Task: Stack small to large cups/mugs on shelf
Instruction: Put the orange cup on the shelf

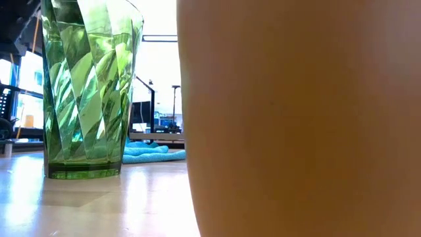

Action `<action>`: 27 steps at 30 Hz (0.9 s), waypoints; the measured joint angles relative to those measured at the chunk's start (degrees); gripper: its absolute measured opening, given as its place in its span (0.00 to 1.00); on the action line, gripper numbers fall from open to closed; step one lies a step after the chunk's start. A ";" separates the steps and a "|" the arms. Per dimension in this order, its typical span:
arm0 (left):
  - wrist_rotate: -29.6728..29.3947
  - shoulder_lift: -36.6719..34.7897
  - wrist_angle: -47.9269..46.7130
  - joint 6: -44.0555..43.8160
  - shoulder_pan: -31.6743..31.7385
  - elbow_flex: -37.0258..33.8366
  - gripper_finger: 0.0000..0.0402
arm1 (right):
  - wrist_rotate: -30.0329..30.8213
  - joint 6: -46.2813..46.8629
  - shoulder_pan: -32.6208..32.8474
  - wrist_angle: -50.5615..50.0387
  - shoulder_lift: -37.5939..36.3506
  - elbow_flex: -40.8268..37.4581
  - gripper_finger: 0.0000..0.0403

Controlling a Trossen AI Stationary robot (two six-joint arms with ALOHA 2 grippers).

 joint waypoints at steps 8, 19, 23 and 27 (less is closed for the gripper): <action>6.98 0.31 -22.21 7.12 0.00 9.60 0.36 | -9.63 -4.68 -2.21 8.21 -2.06 0.00 0.37; 3.35 3.65 -57.82 26.31 0.03 32.56 0.36 | -13.47 -3.31 -2.25 1.13 -4.09 0.00 0.37; 1.11 6.96 -68.01 29.30 0.03 37.84 0.36 | -14.95 1.32 -2.21 -2.83 -5.39 0.00 0.37; 0.99 10.70 -69.09 29.55 0.03 39.01 0.36 | -14.59 5.64 -2.25 -8.97 -6.24 0.00 0.37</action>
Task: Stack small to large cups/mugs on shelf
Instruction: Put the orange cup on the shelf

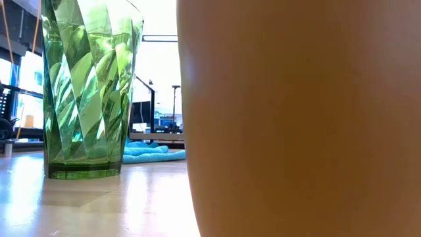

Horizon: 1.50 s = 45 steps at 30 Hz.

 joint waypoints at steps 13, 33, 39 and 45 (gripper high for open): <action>-3.04 14.87 5.95 -1.27 -12.48 -0.04 0.36 | -7.60 9.47 -1.36 -7.94 3.54 -0.04 0.37; -28.95 14.93 7.21 -3.04 -36.14 -0.04 0.36 | -12.48 3.88 2.16 -3.66 14.56 -0.04 0.37; -30.52 13.96 6.78 -2.96 -38.00 -0.04 0.36 | -12.49 4.18 2.05 1.17 17.55 -0.04 0.37; -30.44 12.86 5.61 -3.03 -38.03 -0.07 0.36 | -12.55 4.18 1.53 1.55 20.70 -0.04 0.37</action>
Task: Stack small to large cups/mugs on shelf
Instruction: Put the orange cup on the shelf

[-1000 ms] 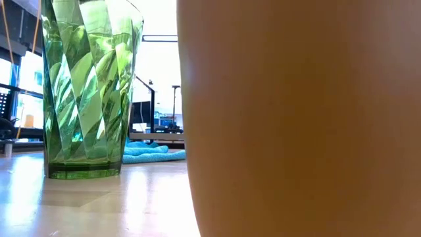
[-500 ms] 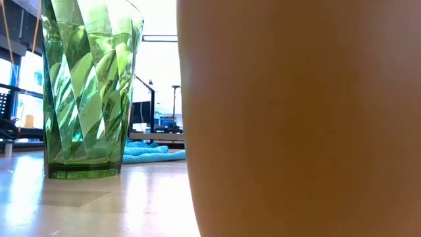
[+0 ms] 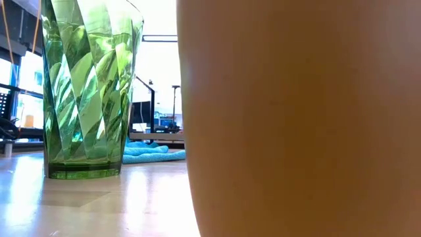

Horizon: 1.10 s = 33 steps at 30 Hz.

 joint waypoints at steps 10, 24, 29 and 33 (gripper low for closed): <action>0.39 -3.13 -2.08 -0.08 0.04 0.00 0.36 | -1.03 -2.61 -2.05 2.61 2.94 0.00 0.37; 0.39 -6.20 -3.10 -0.12 0.07 0.00 0.36 | -3.20 -2.25 -2.25 3.12 3.43 0.00 0.37; 0.39 -6.18 -3.34 -0.15 0.07 0.00 0.36 | -3.40 -1.03 0.74 5.84 3.43 0.00 0.37; 0.41 -6.18 -4.04 -0.15 0.07 0.00 0.36 | -3.10 3.25 3.02 5.85 3.43 0.00 0.37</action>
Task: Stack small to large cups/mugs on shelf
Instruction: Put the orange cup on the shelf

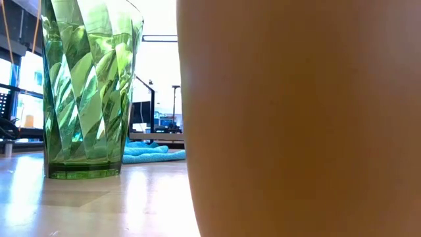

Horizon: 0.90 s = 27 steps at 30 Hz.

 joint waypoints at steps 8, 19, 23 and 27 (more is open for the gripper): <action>-0.12 0.00 -0.51 0.07 0.09 0.00 0.36 | 3.65 2.07 1.71 4.49 -0.02 0.00 0.37; -0.40 0.00 -0.49 0.00 0.09 0.00 0.36 | 2.25 -3.76 2.08 7.35 -0.02 0.00 0.37; -0.49 0.00 -0.29 -0.03 0.09 0.00 0.36 | 2.32 -3.88 2.38 7.27 -0.02 0.00 0.37; -1.37 0.00 -0.29 -0.42 0.09 0.00 0.36 | 2.32 -4.16 2.42 7.24 -0.02 0.00 0.37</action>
